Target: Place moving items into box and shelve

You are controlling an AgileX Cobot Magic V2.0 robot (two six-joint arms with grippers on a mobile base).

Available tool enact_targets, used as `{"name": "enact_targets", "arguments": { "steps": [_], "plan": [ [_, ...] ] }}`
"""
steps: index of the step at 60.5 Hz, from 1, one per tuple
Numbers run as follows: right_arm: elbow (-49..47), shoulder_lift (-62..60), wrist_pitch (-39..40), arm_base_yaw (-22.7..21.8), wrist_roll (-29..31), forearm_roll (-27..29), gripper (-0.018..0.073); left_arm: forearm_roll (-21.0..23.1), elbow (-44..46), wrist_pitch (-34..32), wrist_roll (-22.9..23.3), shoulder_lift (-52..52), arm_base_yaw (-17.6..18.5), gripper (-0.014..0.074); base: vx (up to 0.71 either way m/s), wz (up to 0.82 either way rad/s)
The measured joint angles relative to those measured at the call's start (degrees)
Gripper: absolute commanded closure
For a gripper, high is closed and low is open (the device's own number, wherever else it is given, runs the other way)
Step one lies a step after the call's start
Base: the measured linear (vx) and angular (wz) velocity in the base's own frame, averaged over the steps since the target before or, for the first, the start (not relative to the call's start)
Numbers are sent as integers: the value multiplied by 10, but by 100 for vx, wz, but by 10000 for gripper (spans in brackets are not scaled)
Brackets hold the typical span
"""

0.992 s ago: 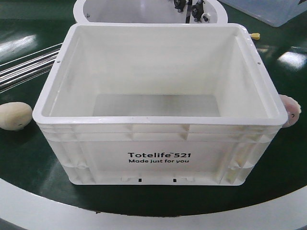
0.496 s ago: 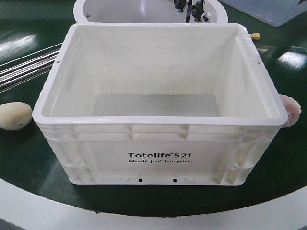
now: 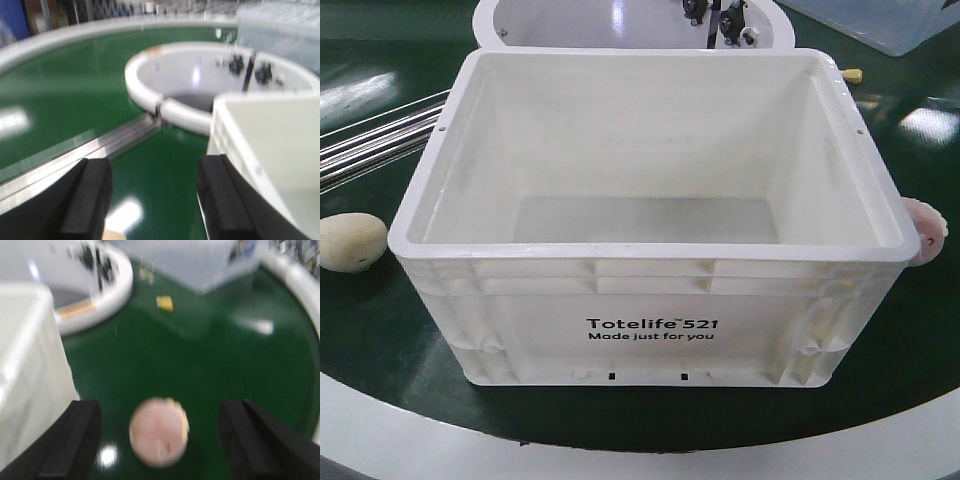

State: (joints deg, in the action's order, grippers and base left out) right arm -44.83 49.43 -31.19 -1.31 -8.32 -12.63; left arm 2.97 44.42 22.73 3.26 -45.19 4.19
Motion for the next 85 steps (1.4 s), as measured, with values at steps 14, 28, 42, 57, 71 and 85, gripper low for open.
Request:
{"name": "enact_targets", "arguments": {
  "steps": [14, 28, 42, 57, 71, 85],
  "plan": [
    [-6, 14, -68, 0, 13, -11, 9, -76, 0, 15, 36, -12, 0, 94, 0, 0],
    [-54, 120, -46, -11, 20, -13, 9, -88, 35, -26, 92, -111, -5, 94, 0, 0],
    [-264, 259, -90, -76, 140, 102, 41, -88, 192, 16, 100, -241, -60, 94, 0, 0],
    [-349, 426, -197, -142, 266, 274, 41, -77, 223, 85, 100, -365, -70, 94, 0, 0],
    [-349, 526, -217, -145, 264, 272, 41, -73, 223, 125, 78, -437, -70, 94, 0, 0],
    [-349, 591, -200, -145, 262, 272, 41, -73, 223, 126, 72, -503, -70, 94, 0, 0]
  ]
}}
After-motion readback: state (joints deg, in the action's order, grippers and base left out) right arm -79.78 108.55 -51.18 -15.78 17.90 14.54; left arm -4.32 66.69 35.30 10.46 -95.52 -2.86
